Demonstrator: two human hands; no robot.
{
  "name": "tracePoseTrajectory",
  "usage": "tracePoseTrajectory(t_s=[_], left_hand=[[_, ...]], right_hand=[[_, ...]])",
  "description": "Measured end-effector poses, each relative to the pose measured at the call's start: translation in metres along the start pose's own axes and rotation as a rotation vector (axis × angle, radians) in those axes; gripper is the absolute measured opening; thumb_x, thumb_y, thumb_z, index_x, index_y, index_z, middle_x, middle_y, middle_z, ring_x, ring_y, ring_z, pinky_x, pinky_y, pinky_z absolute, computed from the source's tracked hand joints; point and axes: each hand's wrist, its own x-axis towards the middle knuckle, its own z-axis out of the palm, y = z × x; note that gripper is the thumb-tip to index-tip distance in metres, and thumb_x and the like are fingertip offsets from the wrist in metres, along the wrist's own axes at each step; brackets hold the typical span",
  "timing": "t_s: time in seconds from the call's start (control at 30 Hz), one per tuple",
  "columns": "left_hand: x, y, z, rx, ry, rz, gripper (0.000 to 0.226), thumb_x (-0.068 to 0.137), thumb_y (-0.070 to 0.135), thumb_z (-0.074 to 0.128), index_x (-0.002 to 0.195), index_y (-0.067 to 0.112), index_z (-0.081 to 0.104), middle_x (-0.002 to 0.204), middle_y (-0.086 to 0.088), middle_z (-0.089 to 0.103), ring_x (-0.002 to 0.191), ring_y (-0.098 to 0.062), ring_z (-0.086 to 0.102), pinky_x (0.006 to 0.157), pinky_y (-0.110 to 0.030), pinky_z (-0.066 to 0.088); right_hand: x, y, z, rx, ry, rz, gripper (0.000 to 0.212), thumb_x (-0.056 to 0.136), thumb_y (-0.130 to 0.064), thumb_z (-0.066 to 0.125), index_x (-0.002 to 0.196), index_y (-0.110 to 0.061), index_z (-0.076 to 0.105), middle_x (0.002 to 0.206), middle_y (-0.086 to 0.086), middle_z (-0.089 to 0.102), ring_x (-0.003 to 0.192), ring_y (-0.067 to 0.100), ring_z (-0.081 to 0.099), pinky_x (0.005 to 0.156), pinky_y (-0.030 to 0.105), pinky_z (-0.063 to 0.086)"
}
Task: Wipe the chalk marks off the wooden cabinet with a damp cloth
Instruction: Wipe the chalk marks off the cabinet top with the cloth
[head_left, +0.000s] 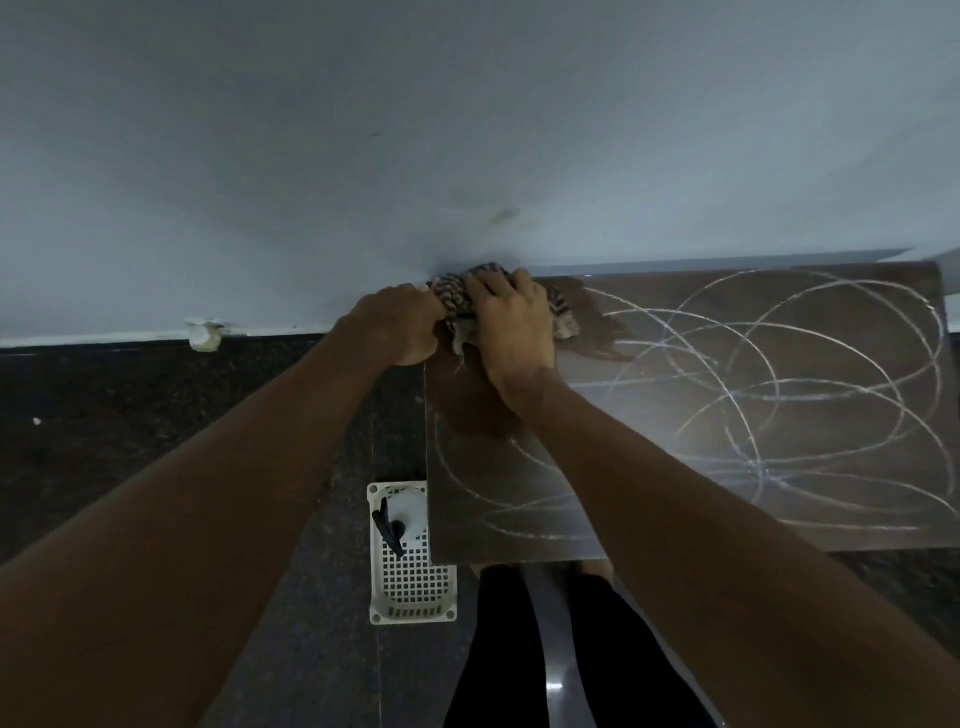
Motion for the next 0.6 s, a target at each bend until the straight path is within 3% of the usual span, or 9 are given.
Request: tracePoseTrajectory(t_s=[0.07, 0.2, 0.4, 0.5, 0.6], left_hand=[[0.003, 0.001, 0.001, 0.023, -0.028, 0.003, 0.051, 0.102, 0.014, 0.046, 0.153, 0.013, 0.041, 0.153, -0.022, 0.039, 0.132, -0.041, 0.047, 0.107, -0.046, 0.043], [0.008, -0.001, 0.004, 0.047, -0.067, 0.028, 0.068, 0.105, 0.011, 0.041, 0.162, 0.017, 0.005, 0.17, -0.007, -0.002, 0.155, -0.03, 0.012, 0.123, -0.047, 0.022], [0.009, -0.002, 0.007, 0.056, -0.049, 0.037, 0.07, 0.104, 0.009, 0.042, 0.162, 0.018, 0.004, 0.17, -0.004, -0.004, 0.156, -0.027, 0.01, 0.124, -0.047, 0.021], [0.01, -0.005, 0.008, 0.031, -0.03, 0.045, 0.069, 0.104, 0.009, 0.042, 0.162, 0.018, 0.006, 0.17, -0.004, -0.002, 0.156, -0.026, 0.01, 0.124, -0.046, 0.02], [0.01, -0.008, 0.012, -0.002, -0.021, 0.055, 0.068, 0.104, 0.007, 0.04, 0.162, 0.017, 0.005, 0.169, -0.004, -0.004, 0.156, -0.024, 0.008, 0.125, -0.044, 0.018]], right_hand=[[-0.003, 0.012, 0.0, 0.002, 0.024, -0.043, 0.043, 0.081, -0.01, 0.068, 0.124, -0.011, 0.065, 0.12, 0.011, 0.067, 0.104, 0.035, 0.057, 0.082, 0.043, 0.047], [-0.015, 0.052, -0.009, -0.011, 0.047, 0.032, 0.05, 0.078, -0.006, 0.068, 0.127, -0.01, 0.064, 0.121, 0.012, 0.066, 0.103, 0.037, 0.057, 0.085, 0.043, 0.048], [-0.03, 0.109, -0.027, -0.024, 0.012, 0.23, 0.059, 0.079, -0.006, 0.074, 0.135, -0.009, 0.057, 0.132, 0.013, 0.059, 0.115, 0.037, 0.052, 0.094, 0.045, 0.047], [-0.029, 0.099, -0.03, 0.001, 0.047, 0.291, 0.057, 0.081, -0.008, 0.073, 0.135, -0.01, 0.056, 0.135, 0.014, 0.052, 0.117, 0.036, 0.051, 0.097, 0.043, 0.045], [-0.029, 0.08, -0.029, 0.081, 0.041, 0.316, 0.058, 0.075, -0.006, 0.073, 0.131, -0.007, 0.057, 0.128, 0.018, 0.057, 0.113, 0.039, 0.052, 0.095, 0.045, 0.043]])
